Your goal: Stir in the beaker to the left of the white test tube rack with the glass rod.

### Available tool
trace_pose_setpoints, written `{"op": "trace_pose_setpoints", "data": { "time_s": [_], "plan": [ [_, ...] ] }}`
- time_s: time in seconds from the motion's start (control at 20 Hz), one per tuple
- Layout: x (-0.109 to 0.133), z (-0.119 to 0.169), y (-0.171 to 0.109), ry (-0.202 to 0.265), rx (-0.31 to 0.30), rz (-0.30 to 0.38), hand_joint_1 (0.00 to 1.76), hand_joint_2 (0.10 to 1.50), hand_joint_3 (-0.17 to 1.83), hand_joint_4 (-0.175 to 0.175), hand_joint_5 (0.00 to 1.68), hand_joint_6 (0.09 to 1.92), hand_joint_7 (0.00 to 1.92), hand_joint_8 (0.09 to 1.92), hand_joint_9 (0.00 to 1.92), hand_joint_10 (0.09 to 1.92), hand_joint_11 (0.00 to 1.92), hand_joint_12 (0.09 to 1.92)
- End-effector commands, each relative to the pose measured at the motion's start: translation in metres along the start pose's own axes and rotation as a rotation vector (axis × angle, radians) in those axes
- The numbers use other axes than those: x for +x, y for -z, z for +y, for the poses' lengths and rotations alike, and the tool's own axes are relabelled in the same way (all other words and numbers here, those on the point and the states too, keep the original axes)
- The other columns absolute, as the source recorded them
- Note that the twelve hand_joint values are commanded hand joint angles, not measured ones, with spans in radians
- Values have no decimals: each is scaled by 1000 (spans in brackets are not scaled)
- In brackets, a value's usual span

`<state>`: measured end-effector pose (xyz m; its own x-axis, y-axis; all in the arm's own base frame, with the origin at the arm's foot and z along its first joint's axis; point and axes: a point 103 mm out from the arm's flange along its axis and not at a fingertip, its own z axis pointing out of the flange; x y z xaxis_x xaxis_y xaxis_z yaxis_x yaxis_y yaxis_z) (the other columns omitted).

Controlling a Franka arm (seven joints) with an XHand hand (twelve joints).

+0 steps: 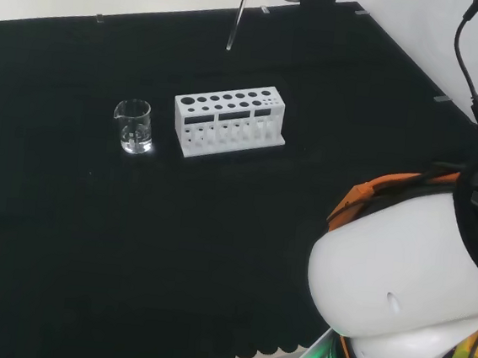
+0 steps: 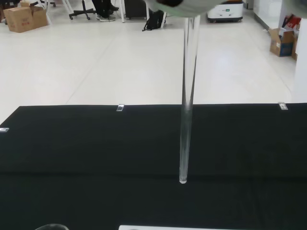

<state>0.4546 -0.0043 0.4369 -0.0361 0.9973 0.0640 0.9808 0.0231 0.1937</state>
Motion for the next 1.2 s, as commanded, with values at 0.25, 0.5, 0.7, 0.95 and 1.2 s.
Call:
{"op": "trace_pose_setpoints", "data": {
  "time_s": [0.25, 0.5, 0.7, 0.95, 1.2],
  "plan": [
    [11, -11, 6, -17, 11, 5, 1318, 1047, -175, -175, 1333, 405, 1375, 417, 1818, 371, 1723, 417],
    [37, -12, 3, 35, 9, 21, 1317, 1047, -175, -175, 1333, 405, 1375, 417, 1819, 371, 1723, 418],
    [60, -6, 7, 95, 6, 24, 1317, 1046, -175, -175, 1334, 405, 1375, 416, 1820, 371, 1724, 419],
    [88, 5, 15, 166, 12, 29, 1317, 1046, -175, -175, 1334, 405, 1376, 416, 1821, 372, 1726, 421],
    [121, 12, 6, 224, 9, 42, 1318, 1046, -175, -175, 1335, 404, 1377, 415, 1823, 372, 1729, 423]
  ]
}}
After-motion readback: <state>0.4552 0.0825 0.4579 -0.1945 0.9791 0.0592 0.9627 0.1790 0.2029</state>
